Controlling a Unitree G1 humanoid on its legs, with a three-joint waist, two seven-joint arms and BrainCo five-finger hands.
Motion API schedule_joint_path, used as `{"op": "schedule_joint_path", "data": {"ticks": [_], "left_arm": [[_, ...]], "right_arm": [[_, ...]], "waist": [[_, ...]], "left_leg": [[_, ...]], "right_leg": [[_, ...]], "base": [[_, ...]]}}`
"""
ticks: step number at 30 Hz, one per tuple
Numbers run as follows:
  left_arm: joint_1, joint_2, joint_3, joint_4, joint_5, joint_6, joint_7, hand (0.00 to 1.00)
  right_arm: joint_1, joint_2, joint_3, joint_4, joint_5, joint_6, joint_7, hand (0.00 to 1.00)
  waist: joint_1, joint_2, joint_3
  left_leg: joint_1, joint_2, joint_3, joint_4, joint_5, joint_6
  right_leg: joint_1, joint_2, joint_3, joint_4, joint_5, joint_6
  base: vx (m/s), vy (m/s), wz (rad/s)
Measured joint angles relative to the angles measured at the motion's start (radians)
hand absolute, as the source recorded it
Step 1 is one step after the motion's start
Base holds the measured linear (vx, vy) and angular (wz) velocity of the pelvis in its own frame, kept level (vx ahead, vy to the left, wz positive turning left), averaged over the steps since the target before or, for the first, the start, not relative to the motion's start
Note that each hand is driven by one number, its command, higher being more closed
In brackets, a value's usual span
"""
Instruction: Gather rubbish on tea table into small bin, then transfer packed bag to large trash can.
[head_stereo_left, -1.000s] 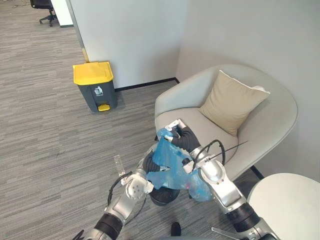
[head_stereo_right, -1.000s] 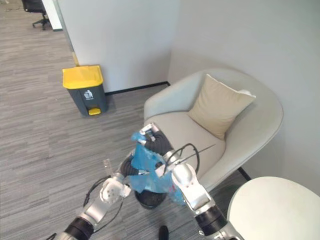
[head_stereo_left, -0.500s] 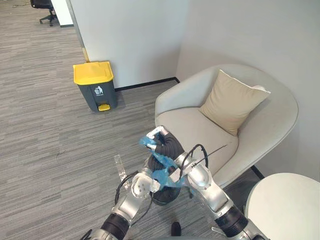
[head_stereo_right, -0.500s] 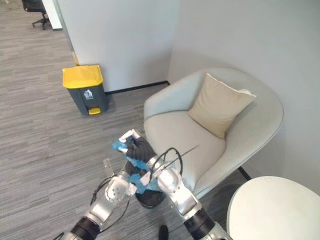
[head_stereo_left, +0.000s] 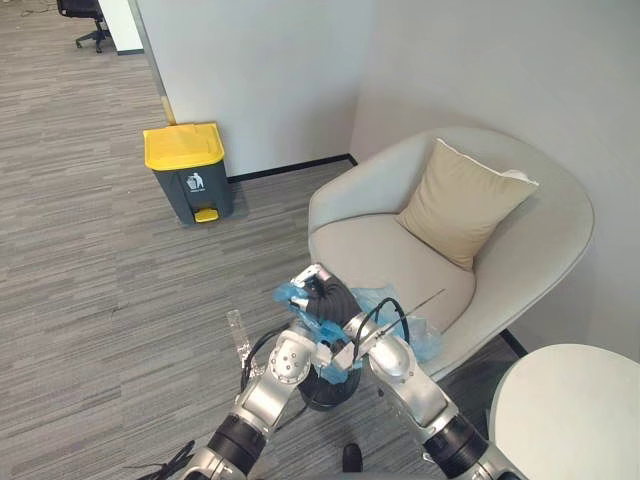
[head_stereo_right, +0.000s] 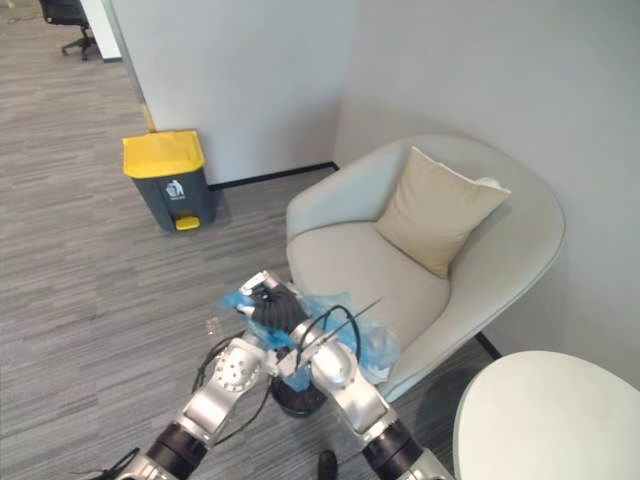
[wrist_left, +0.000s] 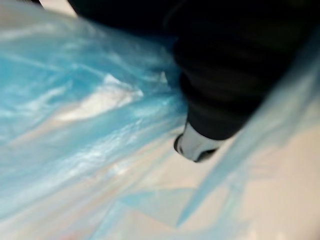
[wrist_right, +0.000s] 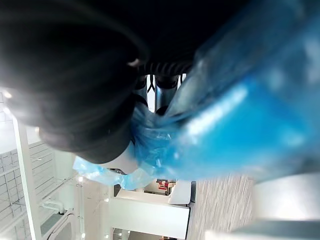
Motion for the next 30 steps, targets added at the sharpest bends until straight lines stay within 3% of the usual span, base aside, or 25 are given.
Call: {"op": "schedule_joint_path", "data": {"ticks": [3, 4, 9, 16, 20, 27, 30], "left_arm": [[0.0, 0.0, 0.028, 0.0, -0.02, 0.001, 0.0, 1.0], [0.0, 0.0, 0.036, 0.0, -0.025, 0.001, 0.0, 1.0], [0.02, -0.001, 0.09, -0.001, -0.028, 0.003, 0.001, 1.0], [0.083, -0.004, 0.193, -0.098, -0.044, -0.009, 0.006, 1.0], [0.147, -0.009, 0.237, -0.117, -0.048, -0.011, 0.006, 1.0], [0.206, -0.011, 0.304, -0.138, -0.068, -0.012, 0.007, 1.0], [0.229, -0.013, 0.32, -0.138, -0.076, -0.012, 0.006, 1.0]], "right_arm": [[0.019, 0.005, -0.022, 0.002, -0.068, -0.012, -0.006, 1.0], [0.027, 0.009, -0.033, 0.002, -0.083, -0.016, -0.009, 0.0], [0.069, 0.009, -0.097, 0.026, -0.235, -0.03, -0.061, 0.0], [0.149, -0.009, -0.267, 0.025, -0.422, -0.003, -0.169, 0.0], [0.176, -0.019, -0.346, -0.072, -0.529, -0.003, -0.242, 0.0], [0.199, -0.043, -0.445, -0.143, -0.645, -0.003, -0.322, 0.0], [0.237, -0.036, -0.492, -0.176, -0.642, -0.005, -0.335, 0.0]], "waist": [[0.0, 0.0, 0.0], [0.0, 0.0, 0.0], [0.001, 0.0, 0.0], [0.004, 0.002, 0.0], [0.003, 0.006, -0.001], [0.005, 0.008, 0.001], [0.005, 0.01, 0.002]], "left_leg": [[0.0, 0.0, 0.0, 0.0, 0.0, 0.0], [0.0, 0.0, 0.0, 0.0, 0.0, 0.0], [0.0, -0.001, -0.005, -0.002, 0.0, 0.0], [0.019, -0.006, -0.008, -0.031, 0.011, 0.003], [0.038, -0.013, -0.009, -0.063, 0.018, 0.007], [0.046, -0.02, -0.014, -0.07, 0.02, 0.01], [0.041, -0.02, -0.023, -0.069, 0.019, 0.011]], "right_leg": [[0.0, 0.0, 0.0, 0.0, -0.001, 0.001], [0.0, 0.0, 0.0, 0.0, -0.001, 0.001], [0.002, -0.002, -0.005, 0.003, -0.004, 0.005], [0.005, -0.002, -0.01, 0.012, -0.013, 0.015], [0.017, -0.001, -0.013, 0.014, -0.026, 0.02], [0.018, -0.007, -0.024, 0.014, -0.028, 0.022], [0.018, -0.009, -0.031, 0.013, -0.028, 0.023]], "base": [[0.0, 0.0, 0.0], [0.0, 0.0, 0.0], [0.0, 0.0, 0.02], [0.0, 0.0, 0.02], [0.0, 0.006, 0.02], [0.04, 0.008, 0.02], [0.01, -0.003, 0.08]]}}
